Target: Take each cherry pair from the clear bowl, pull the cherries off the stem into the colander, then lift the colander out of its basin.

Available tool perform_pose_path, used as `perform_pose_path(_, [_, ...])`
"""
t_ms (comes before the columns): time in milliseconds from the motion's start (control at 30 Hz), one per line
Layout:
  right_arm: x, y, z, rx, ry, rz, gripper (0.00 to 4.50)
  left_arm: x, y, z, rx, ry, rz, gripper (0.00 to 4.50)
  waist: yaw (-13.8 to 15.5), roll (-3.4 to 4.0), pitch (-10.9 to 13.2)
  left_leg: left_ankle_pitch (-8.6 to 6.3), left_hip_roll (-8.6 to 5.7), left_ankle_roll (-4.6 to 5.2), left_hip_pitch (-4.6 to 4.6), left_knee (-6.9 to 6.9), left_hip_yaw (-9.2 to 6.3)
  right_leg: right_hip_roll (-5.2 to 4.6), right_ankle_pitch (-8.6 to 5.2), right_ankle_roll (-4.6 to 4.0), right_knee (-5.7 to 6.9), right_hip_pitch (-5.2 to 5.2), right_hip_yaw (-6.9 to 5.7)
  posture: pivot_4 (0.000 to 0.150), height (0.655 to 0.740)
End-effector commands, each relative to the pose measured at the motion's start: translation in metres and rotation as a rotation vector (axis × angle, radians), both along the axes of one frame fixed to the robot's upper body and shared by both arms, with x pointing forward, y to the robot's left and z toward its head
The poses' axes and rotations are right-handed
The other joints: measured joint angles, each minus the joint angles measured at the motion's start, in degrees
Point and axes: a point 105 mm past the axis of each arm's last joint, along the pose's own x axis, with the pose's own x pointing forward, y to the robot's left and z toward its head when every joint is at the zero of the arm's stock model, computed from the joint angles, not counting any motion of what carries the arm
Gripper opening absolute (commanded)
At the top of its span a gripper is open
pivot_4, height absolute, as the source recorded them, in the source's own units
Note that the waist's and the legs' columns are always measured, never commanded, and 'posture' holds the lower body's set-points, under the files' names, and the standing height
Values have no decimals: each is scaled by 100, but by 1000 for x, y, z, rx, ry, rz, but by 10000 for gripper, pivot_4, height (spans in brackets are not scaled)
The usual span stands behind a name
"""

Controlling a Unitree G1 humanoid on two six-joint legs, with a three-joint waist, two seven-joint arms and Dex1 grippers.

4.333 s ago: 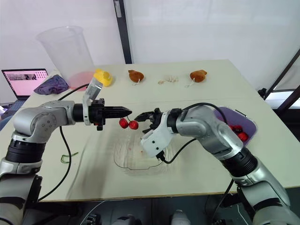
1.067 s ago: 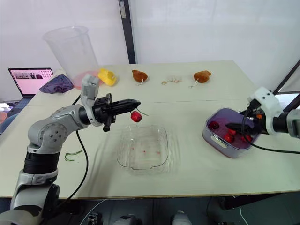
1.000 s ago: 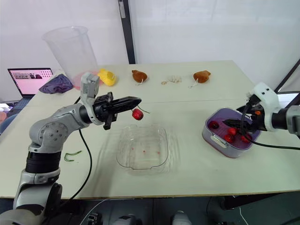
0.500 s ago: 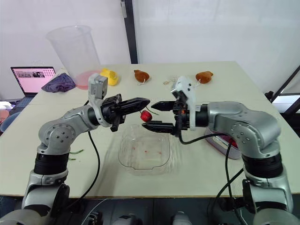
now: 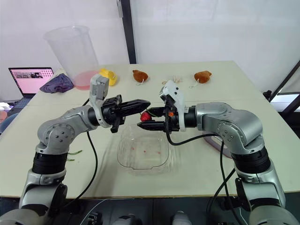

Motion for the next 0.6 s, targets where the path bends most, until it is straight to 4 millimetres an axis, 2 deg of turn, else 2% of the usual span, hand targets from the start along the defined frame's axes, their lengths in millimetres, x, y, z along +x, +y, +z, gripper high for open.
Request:
perform_pose_path(33, [-3, 2, 14, 18, -61, 14, 10648, -5, 1, 14, -9, -64, 1, 0, 2, 0, 0, 0, 0, 0, 0, 0, 0, 0, 0, 0, 0, 0, 0, 1500, 7400])
perform_pose_path(233, [-3, 1, 11, 1, -59, 7, 10648, -6, 1, 15, -11, -68, 4, 0, 2, 0, 0, 0, 0, 0, 0, 0, 0, 0, 0, 0, 0, 0, 0, 1500, 7400])
perform_pose_path(400, [3, -6, -5, -34, -15, -26, 10648, -4, 3, 17, -12, -77, 10, 0, 3, 0, 0, 0, 0, 0, 0, 0, 0, 0, 0, 0, 0, 0, 0, 1500, 7400])
perform_pose_path(467, [6, -13, -14, -36, 18, -54, 10648, -4, 3, 18, -13, -80, 12, 0, 6, 0, 0, 0, 0, 0, 0, 0, 0, 0, 0, 0, 0, 0, 0, 1500, 7400])
perform_pose_path(600, [12, -40, -32, -77, 80, -155, 10648, -3, 4, 19, -19, -94, 25, 0, 26, 0, 0, 0, -4, 0, 0, 1, 0, -2, 0, 0, -1, 2, 1, 1500, 7400])
